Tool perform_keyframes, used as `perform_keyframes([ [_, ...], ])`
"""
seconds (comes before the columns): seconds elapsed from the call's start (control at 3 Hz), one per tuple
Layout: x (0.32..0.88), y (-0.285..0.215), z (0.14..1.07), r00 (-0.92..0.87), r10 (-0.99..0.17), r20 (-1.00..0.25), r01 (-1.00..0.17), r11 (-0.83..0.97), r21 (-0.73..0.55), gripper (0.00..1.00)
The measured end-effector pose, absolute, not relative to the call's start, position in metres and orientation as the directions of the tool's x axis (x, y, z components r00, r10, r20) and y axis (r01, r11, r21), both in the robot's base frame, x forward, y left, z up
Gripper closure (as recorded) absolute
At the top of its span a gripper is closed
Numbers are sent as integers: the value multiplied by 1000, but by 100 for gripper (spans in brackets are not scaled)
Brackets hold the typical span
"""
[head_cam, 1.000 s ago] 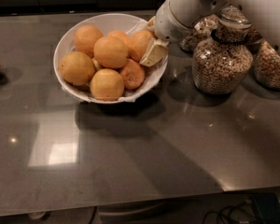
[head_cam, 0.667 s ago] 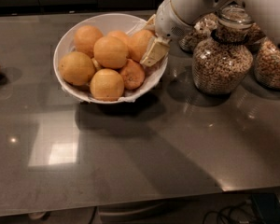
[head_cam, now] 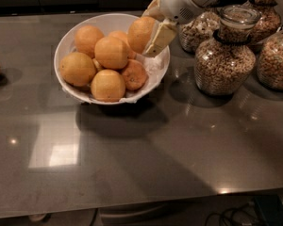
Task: Pick orange from white bowl
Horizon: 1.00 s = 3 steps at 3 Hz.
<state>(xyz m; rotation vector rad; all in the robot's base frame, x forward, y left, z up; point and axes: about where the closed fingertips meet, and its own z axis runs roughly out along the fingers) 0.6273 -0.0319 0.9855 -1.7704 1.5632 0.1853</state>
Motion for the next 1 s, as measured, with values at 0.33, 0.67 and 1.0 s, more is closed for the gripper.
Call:
perform_keyframes([
  [0.33, 618, -34, 1006, 273, -751, -601, -894, 32, -447, 100],
  [0.67, 601, -34, 1025, 313, -679, -664, -897, 17, -441, 100],
  [1.0, 599, -31, 1026, 314, -670, -673, -899, 17, -437, 100],
])
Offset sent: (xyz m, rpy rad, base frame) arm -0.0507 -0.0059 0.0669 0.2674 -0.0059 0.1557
